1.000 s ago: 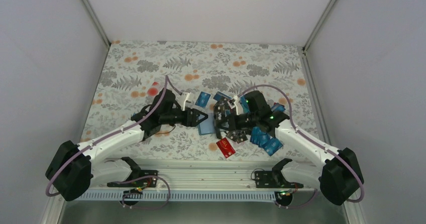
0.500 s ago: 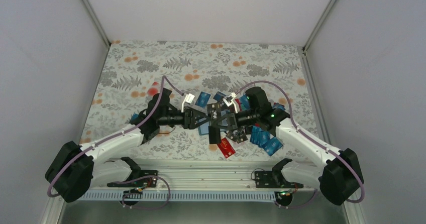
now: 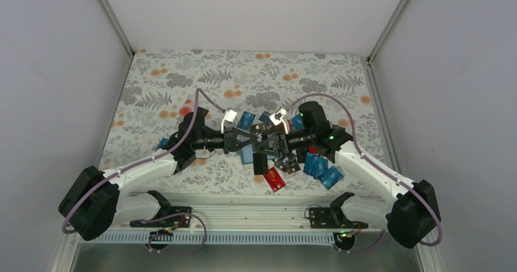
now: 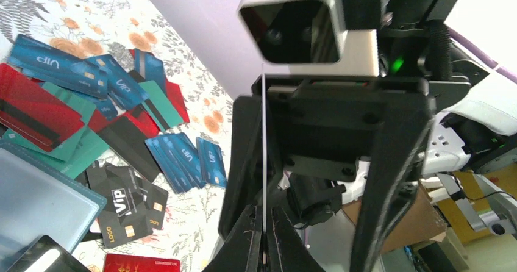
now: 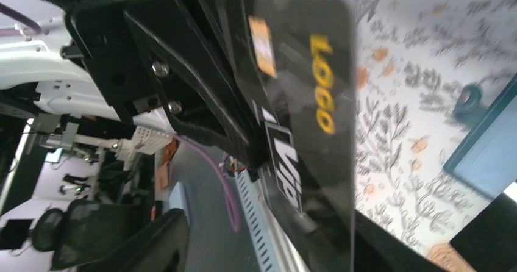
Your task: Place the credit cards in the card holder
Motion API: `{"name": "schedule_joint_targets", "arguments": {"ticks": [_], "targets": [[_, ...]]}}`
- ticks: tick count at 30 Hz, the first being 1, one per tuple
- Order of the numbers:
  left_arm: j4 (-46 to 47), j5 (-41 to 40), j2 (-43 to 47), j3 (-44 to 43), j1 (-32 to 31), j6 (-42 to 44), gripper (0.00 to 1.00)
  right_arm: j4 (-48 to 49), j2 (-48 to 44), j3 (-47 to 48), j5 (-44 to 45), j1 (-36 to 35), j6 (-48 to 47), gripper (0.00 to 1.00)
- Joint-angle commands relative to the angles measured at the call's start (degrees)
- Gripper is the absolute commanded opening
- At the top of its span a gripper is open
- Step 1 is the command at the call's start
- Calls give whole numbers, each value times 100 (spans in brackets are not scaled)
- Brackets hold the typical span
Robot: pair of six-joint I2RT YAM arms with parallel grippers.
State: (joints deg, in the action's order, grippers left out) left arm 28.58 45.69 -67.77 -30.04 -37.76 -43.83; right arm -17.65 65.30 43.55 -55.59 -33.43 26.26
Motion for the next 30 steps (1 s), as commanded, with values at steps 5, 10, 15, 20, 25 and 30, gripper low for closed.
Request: {"name": "schedule_joint_targets", "arguments": {"ticks": [5,10,15,20,25,30], "targets": [[-28,-96,155,-5,10,33,2,369,-77,205,286,501,95,49],[-28,-105,188,15,14,-1,2,458,20,205,-28,561,30,27],[39,-100,84,17,14,-48,2,610,30,168,-305,575,27,11],[71,-162,-116,12,12,-62,3,475,143,179,-192,579,-24,4],[-792,-739,-134,-43,14,314,19,-25,327,274,532,694,-178,4],[-1848,-1649,-92,-19,14,740,44,-336,702,255,1020,904,-299,4]]}}
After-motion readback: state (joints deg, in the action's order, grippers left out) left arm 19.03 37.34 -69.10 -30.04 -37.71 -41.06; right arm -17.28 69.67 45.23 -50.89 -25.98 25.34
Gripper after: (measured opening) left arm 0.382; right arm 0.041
